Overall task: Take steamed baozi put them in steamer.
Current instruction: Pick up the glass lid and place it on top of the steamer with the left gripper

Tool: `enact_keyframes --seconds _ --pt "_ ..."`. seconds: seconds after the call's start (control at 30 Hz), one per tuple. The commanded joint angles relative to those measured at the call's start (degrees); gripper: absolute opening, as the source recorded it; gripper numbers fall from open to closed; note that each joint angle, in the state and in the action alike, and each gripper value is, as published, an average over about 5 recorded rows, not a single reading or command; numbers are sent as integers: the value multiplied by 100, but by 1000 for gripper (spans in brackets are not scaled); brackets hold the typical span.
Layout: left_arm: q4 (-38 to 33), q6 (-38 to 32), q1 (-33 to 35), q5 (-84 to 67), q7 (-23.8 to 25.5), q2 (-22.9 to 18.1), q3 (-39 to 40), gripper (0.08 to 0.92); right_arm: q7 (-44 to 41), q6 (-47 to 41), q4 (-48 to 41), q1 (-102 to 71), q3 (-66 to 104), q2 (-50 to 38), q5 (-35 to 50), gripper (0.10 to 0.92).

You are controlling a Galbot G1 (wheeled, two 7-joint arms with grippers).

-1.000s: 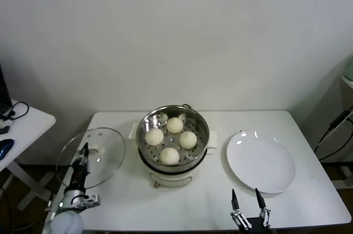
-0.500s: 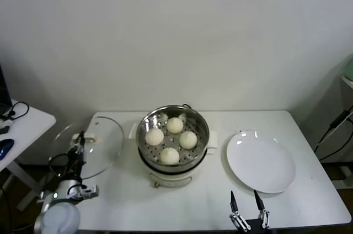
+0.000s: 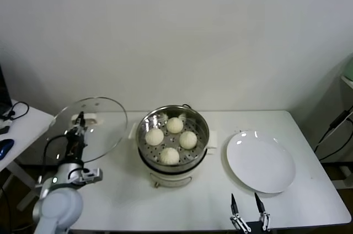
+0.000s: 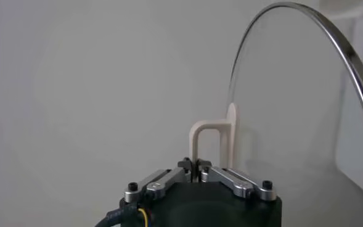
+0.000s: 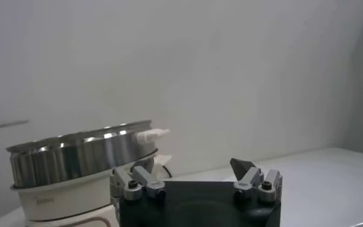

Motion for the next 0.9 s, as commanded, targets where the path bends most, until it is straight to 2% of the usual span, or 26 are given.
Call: enact_keyframes --seconds 0.03,0.3,0.5,0.9 --pt "-756 785 -239 -41 466 186 843 135 21 -19 -8 -4 -3 17 -56 823" --pt "-555 985 -672 361 643 -152 1839 135 67 -39 -28 -28 -16 31 -133 823" --pt "-427 1029 -920 837 825 -589 2453 135 84 -35 -57 -37 0 25 -140 823" --pt "-86 1018 -1034 1762 1102 -1247 3091 135 102 -59 -141 18 -22 10 -160 823"
